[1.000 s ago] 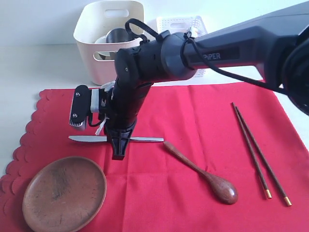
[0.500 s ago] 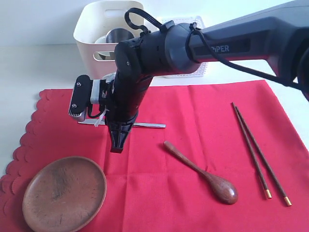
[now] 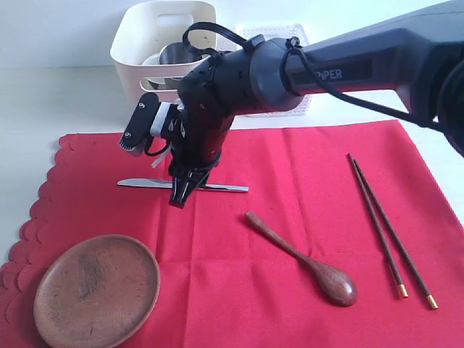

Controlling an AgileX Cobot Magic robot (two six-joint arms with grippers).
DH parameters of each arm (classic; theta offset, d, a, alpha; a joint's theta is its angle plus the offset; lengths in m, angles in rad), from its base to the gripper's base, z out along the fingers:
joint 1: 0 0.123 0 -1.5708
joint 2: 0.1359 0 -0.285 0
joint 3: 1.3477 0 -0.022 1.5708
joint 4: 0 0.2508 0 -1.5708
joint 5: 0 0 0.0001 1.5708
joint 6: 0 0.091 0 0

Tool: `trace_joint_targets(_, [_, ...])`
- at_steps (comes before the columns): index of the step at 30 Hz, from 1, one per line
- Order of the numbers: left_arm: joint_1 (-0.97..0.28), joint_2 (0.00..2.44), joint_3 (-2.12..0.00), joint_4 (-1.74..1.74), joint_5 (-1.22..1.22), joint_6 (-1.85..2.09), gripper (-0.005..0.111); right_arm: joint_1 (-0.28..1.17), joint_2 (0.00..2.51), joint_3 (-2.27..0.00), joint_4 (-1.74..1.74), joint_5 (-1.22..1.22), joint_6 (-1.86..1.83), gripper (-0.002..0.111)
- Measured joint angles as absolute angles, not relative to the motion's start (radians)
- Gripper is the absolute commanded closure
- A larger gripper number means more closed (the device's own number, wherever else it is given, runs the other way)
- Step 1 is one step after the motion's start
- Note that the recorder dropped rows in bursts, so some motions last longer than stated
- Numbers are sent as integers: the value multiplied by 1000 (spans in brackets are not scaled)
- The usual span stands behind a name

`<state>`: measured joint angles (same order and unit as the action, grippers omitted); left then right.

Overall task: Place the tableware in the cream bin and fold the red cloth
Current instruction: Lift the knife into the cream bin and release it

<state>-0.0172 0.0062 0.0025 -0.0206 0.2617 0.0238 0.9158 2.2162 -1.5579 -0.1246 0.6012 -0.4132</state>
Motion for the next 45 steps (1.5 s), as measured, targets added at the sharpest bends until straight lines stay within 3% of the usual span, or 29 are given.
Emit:
trace_joint_targets(10, [-17, 6, 3, -21, 262, 24, 104, 844, 2216, -1558, 251, 663, -725, 64])
trace_joint_targets(21, [-17, 6, 3, -21, 262, 24, 104, 840, 2265, -1558, 297, 655, -768, 65])
trace_joint_targets(23, [-17, 6, 3, -21, 262, 24, 104, 840, 2267, -1560, 297, 648, -771, 68])
trace_joint_targets(25, [-17, 6, 3, -21, 262, 24, 104, 840, 2270, -1560, 288, 648, -772, 82])
trace_joint_targets(26, [-17, 6, 3, -21, 262, 24, 104, 840, 2270, -1560, 288, 646, -772, 96])
trace_joint_targets(28, [-17, 6, 3, -21, 262, 24, 104, 840, 2271, -1560, 283, 637, -772, 108])
trace_joint_targets(45, [-17, 6, 3, -21, 262, 24, 104, 840, 2137, -1557, 237, 696, -802, 108])
